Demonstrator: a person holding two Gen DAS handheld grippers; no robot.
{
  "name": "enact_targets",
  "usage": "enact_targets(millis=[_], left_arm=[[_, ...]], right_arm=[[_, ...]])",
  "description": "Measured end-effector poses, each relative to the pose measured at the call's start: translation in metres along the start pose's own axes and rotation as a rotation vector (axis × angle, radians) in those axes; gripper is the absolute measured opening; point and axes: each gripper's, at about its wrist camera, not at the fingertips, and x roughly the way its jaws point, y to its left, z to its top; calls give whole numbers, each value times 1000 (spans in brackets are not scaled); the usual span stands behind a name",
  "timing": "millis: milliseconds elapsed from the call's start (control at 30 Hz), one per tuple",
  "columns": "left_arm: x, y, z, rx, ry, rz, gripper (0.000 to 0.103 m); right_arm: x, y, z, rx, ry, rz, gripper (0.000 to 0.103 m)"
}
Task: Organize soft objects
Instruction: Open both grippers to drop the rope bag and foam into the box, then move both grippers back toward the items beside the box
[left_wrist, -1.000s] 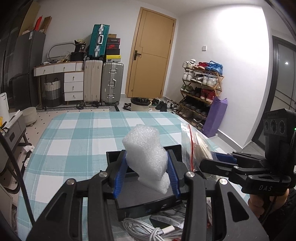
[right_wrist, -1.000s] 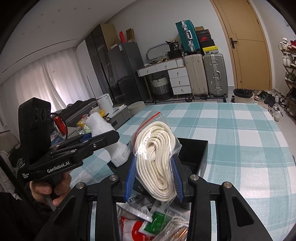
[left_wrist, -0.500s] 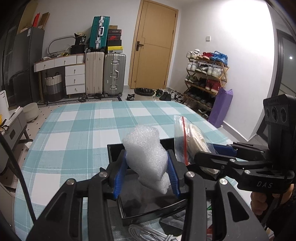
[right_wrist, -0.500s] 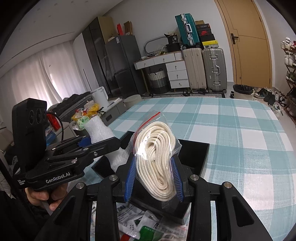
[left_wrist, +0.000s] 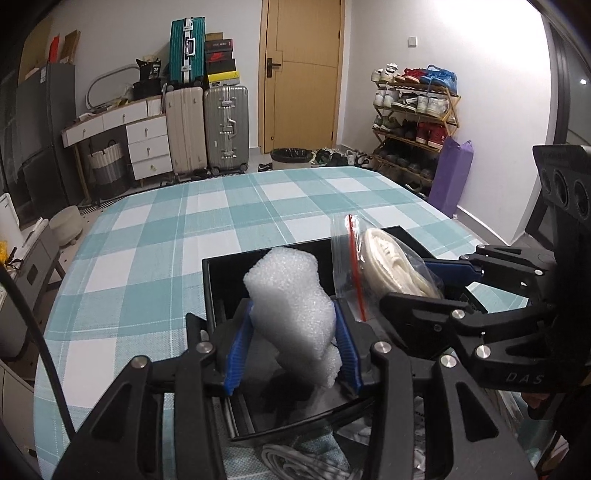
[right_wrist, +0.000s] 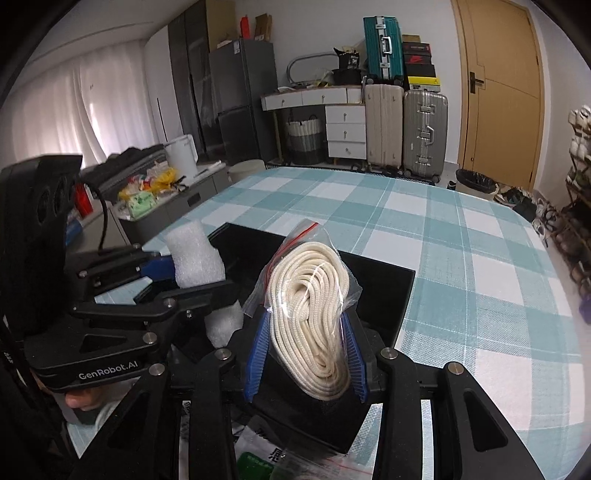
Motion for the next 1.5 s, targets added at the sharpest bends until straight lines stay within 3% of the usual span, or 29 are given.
enact_targets(millis=[67, 133, 233, 367, 433, 500, 933, 1500], left_arm=[[-2, 2, 1, -13, 5, -23, 48], [-5, 2, 1, -13, 4, -33, 64], [-13, -1, 0, -6, -8, -23, 73], [-29, -1, -2, -18, -49, 0, 96], [-36, 2, -4, -32, -60, -8, 101], [-40, 5, -6, -45, -52, -14, 103], [-66, 10, -31, -83, -49, -11, 103], [-86, -5, -62, -45, -28, -13, 103]], right_arm=[[-1, -1, 0, -1, -1, 0, 48], [-5, -1, 0, -7, -13, -10, 52], [-16, -2, -1, -14, -35, -30, 60], [-33, -6, -7, 7, -75, -69, 90], [-41, -7, -10, 20, -84, -85, 96], [-48, -10, -14, 42, -82, -96, 102], [-83, -9, -45, 133, -65, -80, 102], [-104, 0, -83, 192, -30, -88, 102]])
